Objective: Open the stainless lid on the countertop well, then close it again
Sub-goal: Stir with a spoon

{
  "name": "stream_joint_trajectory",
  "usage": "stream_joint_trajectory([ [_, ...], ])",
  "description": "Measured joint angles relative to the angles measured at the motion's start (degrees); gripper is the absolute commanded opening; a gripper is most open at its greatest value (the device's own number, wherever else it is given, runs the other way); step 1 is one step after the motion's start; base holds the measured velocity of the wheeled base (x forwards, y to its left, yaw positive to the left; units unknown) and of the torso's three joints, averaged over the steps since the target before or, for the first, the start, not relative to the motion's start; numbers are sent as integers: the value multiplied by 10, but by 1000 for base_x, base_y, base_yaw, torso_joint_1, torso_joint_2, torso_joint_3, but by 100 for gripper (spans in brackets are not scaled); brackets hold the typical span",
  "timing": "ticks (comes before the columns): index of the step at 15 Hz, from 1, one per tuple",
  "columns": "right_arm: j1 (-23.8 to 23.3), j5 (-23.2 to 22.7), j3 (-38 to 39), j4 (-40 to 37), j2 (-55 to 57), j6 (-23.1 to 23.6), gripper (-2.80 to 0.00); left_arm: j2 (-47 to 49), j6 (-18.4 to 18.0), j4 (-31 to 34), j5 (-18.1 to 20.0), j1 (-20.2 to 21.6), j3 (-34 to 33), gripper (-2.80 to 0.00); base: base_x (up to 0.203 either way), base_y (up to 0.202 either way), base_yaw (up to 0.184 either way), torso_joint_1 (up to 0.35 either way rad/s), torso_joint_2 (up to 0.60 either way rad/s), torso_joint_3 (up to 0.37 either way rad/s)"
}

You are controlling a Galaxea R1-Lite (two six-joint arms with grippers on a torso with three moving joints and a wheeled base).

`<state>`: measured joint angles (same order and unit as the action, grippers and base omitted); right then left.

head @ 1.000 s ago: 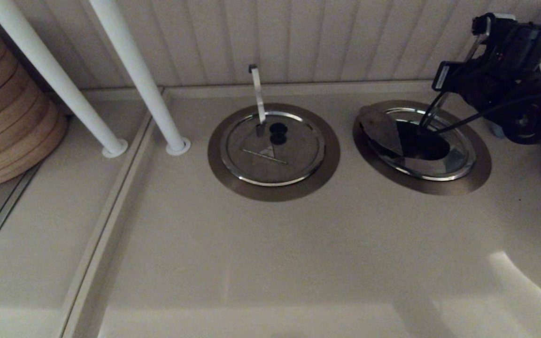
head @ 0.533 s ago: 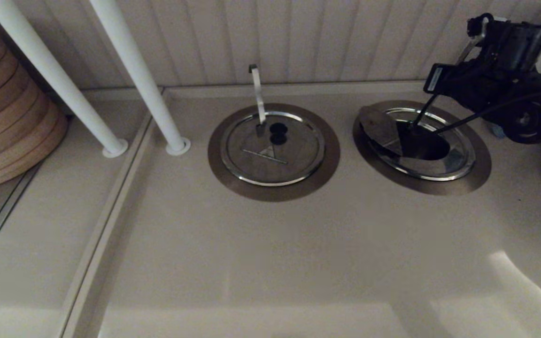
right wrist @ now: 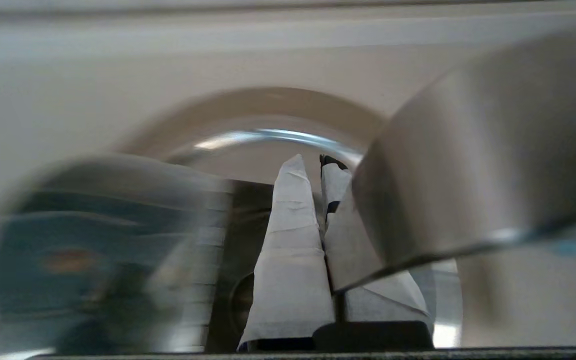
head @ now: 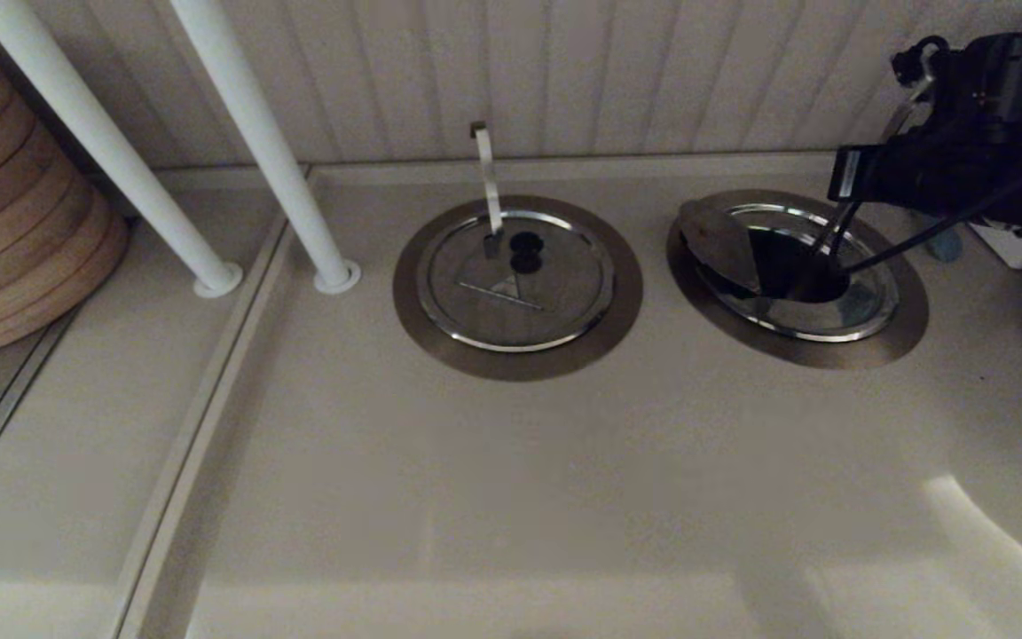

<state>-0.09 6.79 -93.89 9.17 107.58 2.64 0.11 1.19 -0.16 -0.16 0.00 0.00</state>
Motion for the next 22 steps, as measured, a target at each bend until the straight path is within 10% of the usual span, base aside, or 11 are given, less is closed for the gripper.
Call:
stream_joint_trajectory([
  [6, -6, 65, -6, 74, 26, 33, -280, 0, 0, 0, 0, 0, 0, -280, 0, 0, 0, 0, 0, 0],
  [10, 18, 66, -23, 111, 47, -38, -280, 0, 0, 0, 0, 0, 0, -280, 0, 0, 0, 0, 0, 0],
  [22, 6, 27, -2, -6, 4, 11, -280, 0, 0, 0, 0, 0, 0, -280, 0, 0, 0, 0, 0, 0],
])
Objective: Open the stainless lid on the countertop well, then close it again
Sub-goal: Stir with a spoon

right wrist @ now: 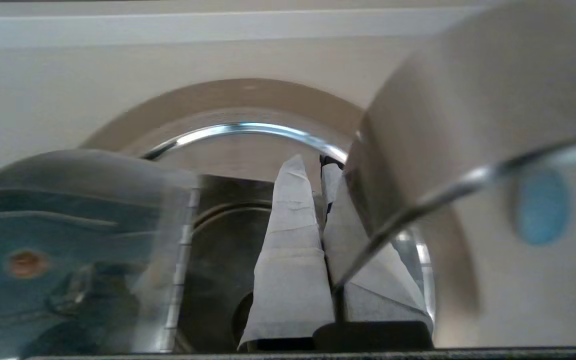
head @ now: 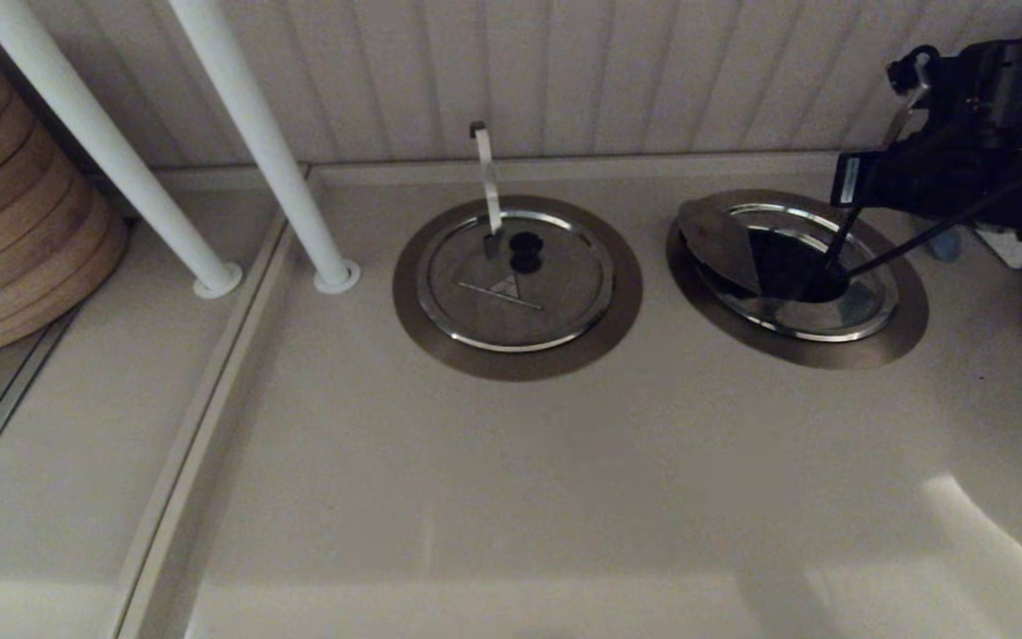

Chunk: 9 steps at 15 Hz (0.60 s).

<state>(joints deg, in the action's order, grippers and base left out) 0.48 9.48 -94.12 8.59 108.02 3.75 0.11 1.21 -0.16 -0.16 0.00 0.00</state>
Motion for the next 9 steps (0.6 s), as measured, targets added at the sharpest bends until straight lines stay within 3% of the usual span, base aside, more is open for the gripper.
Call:
stream_joint_trajectory([
  [3, -10, 8, 0, 17, 0, 4, -280, 0, 0, 0, 0, 0, 0, -280, 0, 0, 0, 0, 0, 0],
  [6, -12, 38, -10, 76, 15, 3, -280, 0, 0, 0, 0, 0, 0, -280, 0, 0, 0, 0, 0, 0],
  [9, -7, 39, -14, 135, 35, -4, -280, 0, 0, 0, 0, 0, 0, -280, 0, 0, 0, 0, 0, 0],
])
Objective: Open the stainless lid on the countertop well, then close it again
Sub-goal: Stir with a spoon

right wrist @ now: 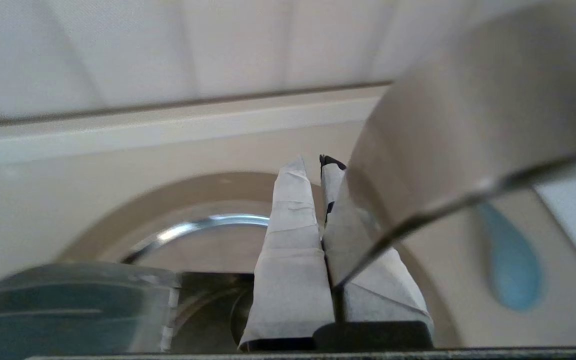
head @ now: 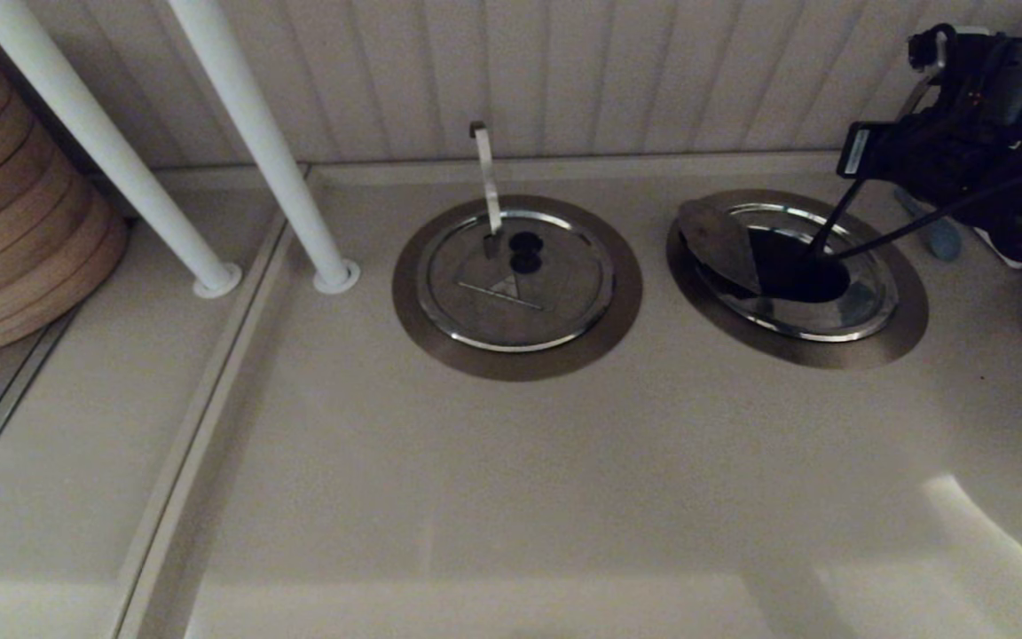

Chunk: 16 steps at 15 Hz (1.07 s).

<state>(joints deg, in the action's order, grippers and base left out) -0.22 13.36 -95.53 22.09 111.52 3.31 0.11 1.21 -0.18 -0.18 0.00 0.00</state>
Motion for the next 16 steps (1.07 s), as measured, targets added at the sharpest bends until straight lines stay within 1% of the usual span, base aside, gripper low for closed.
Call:
stream_joint_trajectory([
  [3, 13, -9, 0, 0, 5, -33, -280, 0, 0, 0, 0, 0, 0, -280, 0, 0, 0, 0, 0, 0],
  [6, 22, -48, 17, -4, 2, -49, -280, 0, 0, 0, 0, 0, 0, -280, 0, 0, 0, 0, 0, 0],
  [7, 24, -52, 20, -12, 0, -50, -280, 0, 0, 0, 0, 0, 0, -280, 0, 0, 0, 0, 0, 0],
  [8, 24, -53, 21, -24, -5, -50, -280, 0, 0, 0, 0, 0, 0, -280, 0, 0, 0, 0, 0, 0],
  [11, 16, -78, 27, -74, -24, -44, -280, 0, 0, 0, 0, 0, 0, -280, 0, 0, 0, 0, 0, 0],
  [14, -5, -76, 29, -78, -30, -9, -280, 0, 0, 0, 0, 0, 0, -280, 0, 0, 0, 0, 0, 0],
  [16, -12, -70, 26, -77, -23, 2, -280, 0, 0, 0, 0, 0, 0, -280, 0, 0, 0, 0, 0, 0],
])
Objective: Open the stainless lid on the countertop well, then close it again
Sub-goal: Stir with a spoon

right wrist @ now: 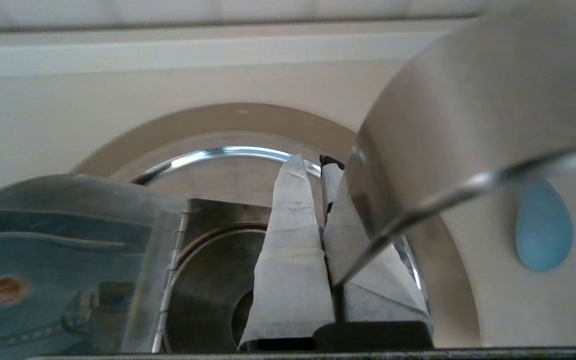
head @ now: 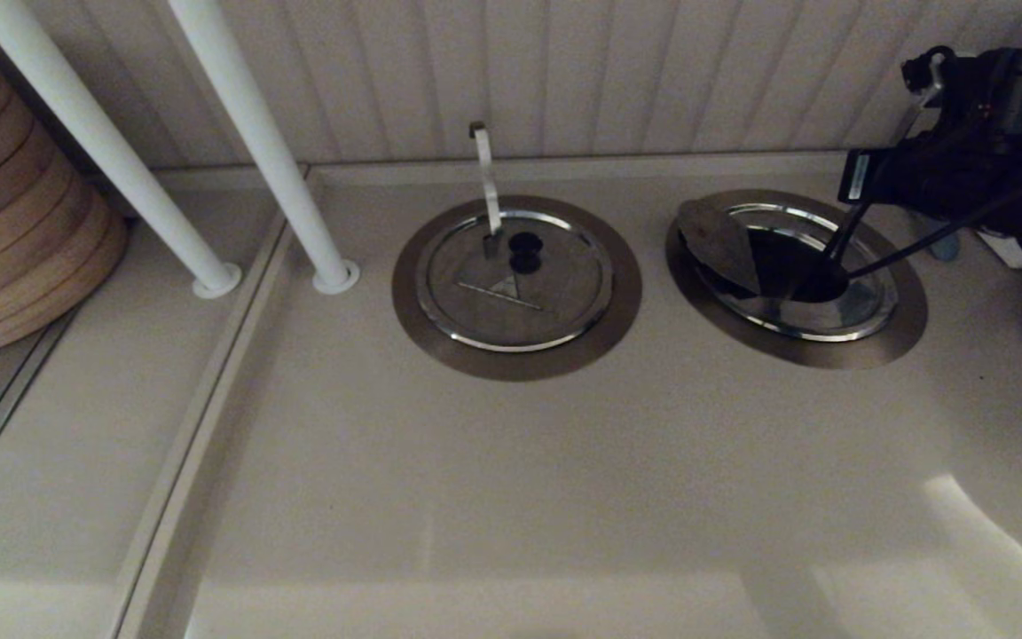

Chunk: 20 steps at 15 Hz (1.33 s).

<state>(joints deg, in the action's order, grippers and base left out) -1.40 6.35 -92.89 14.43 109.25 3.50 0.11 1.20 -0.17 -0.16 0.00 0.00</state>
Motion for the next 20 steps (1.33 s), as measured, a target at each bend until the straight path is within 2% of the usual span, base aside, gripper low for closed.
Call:
stream_joint_trajectory([
  [3, -4, 13, -27, 10, 30, -5, -280, 0, 0, 0, 0, 0, 0, -280, 0, 0, 0, 0, 0, 0],
  [6, -12, 14, -65, 12, 67, -38, -280, 0, 0, 0, 0, 0, 0, -280, 0, 0, 0, 0, 0, 0],
  [11, -18, 14, -91, 9, 103, -46, -280, 0, 0, 0, 0, 0, 0, -280, 0, 0, 0, 0, 0, 0],
  [12, -18, 14, -92, 11, 106, -51, -157, 0, 0, 0, 0, 0, 0, -280, 0, 0, 0, 0, 0, 0],
  [13, -18, 14, -93, 12, 108, -55, 0, 0, 0, 0, 0, 0, 0, -280, 0, 0, 0, 0, 0, 0],
  [20, -18, 39, -99, 11, 99, -61, 0, 0, 0, 0, 0, 0, 0, -280, 0, 0, 0, 0, 0, 0],
])
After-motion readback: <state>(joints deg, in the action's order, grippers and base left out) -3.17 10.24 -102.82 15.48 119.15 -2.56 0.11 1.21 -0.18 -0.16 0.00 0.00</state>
